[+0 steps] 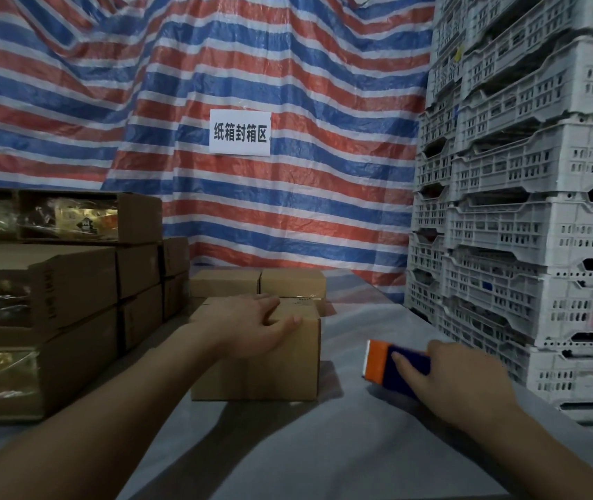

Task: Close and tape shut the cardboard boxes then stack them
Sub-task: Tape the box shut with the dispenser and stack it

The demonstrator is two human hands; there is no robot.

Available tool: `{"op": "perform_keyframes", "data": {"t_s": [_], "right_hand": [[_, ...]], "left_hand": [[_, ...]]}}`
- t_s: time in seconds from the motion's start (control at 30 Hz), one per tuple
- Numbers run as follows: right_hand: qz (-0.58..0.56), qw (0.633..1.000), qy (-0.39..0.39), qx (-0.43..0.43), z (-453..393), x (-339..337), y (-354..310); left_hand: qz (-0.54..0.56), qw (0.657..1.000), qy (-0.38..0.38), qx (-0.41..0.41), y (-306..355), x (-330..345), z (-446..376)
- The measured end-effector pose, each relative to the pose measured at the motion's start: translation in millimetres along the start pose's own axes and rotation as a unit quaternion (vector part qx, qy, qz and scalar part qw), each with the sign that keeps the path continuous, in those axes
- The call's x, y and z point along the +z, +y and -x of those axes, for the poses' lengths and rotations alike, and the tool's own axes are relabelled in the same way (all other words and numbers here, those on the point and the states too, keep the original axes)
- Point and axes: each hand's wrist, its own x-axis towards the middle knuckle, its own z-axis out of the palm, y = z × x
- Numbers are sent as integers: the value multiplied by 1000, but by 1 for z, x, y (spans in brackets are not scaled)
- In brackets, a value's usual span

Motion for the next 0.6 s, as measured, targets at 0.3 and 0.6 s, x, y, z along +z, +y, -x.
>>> {"op": "perform_keyframes", "data": {"t_s": [0.3,0.6], "right_hand": [[-511,849,-51,123,-94,-46,-30],[-684,690,-236,36,-162,-89,-124]], "left_hand": [[168,984,-29,-44,-1,-10,-6],[571,814,2,-106,-27,-34,-3]]}}
